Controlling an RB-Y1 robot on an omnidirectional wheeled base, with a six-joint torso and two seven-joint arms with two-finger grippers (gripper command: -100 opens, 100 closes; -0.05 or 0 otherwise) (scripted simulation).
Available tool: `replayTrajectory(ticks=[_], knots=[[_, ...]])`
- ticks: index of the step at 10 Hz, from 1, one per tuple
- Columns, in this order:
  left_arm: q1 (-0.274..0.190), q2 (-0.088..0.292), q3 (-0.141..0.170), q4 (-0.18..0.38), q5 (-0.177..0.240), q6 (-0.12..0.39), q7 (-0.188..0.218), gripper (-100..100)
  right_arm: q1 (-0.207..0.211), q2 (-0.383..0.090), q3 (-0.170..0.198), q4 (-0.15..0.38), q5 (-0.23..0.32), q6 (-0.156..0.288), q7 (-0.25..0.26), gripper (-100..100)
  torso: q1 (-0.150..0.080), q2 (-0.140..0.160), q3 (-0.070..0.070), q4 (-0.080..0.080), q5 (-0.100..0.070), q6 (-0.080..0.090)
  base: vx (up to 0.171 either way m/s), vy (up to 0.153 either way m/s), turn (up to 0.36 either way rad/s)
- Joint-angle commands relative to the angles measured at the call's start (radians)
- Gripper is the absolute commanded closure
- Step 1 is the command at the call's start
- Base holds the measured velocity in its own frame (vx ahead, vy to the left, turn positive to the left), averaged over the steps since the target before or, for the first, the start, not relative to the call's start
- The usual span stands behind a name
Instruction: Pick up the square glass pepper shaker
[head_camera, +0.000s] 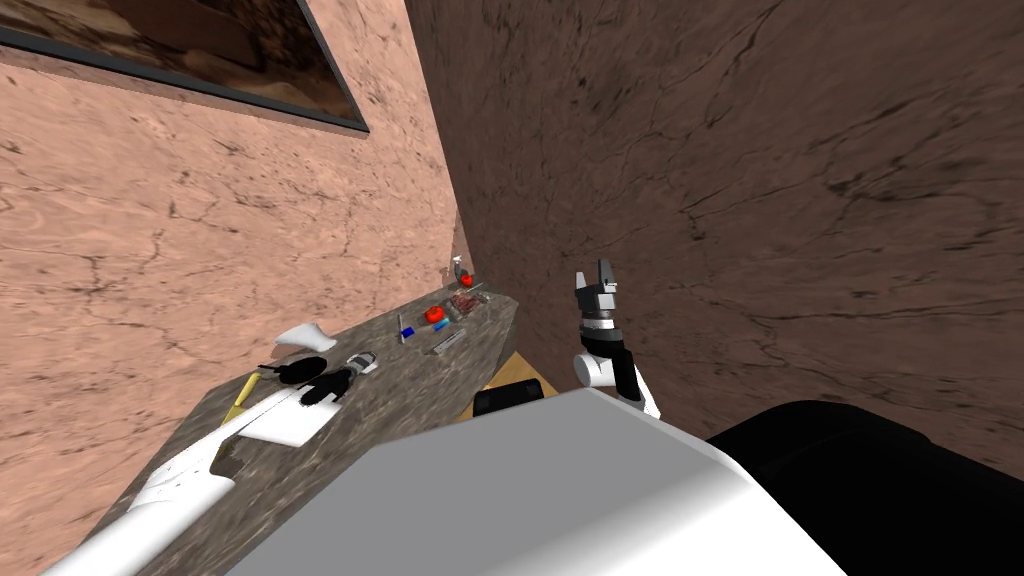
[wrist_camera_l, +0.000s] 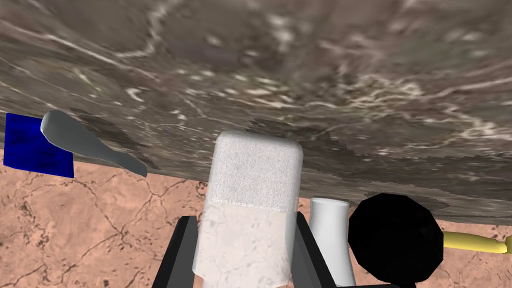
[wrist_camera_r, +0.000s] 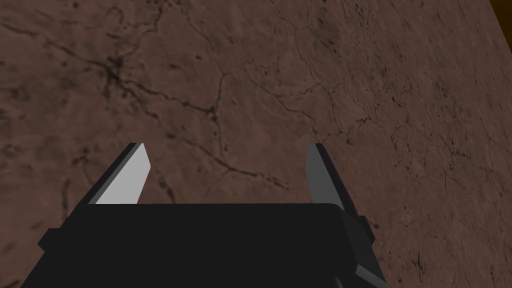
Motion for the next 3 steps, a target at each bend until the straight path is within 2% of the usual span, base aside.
replayTrajectory(ticks=[1, 2, 3], knots=[[0.002, 0.021, -0.002, -0.029, 0.014, 0.019, 0.004, 100, 0.000, 0.000, 0.000, 0.000, 0.000, 0.000, 0.000, 0, 0.000, 0.000, 0.000, 0.000, 0.000, 0.000, -0.064, -0.042, 0.105], [0.001, 0.013, -0.001, -0.019, 0.008, 0.012, 0.002, 100, 0.000, 0.000, 0.000, 0.000, 0.000, 0.000, 0.000, 0, -0.002, 0.002, 0.001, 0.000, 0.000, 0.000, -0.031, -0.023, 0.023], [0.001, 0.014, -0.002, -0.021, 0.009, 0.015, 0.003, 0, 0.000, 0.000, 0.000, 0.000, 0.000, 0.000, 0.000, 0, -0.001, 0.001, 0.001, 0.000, 0.000, 0.000, -0.006, -0.004, 0.000]])
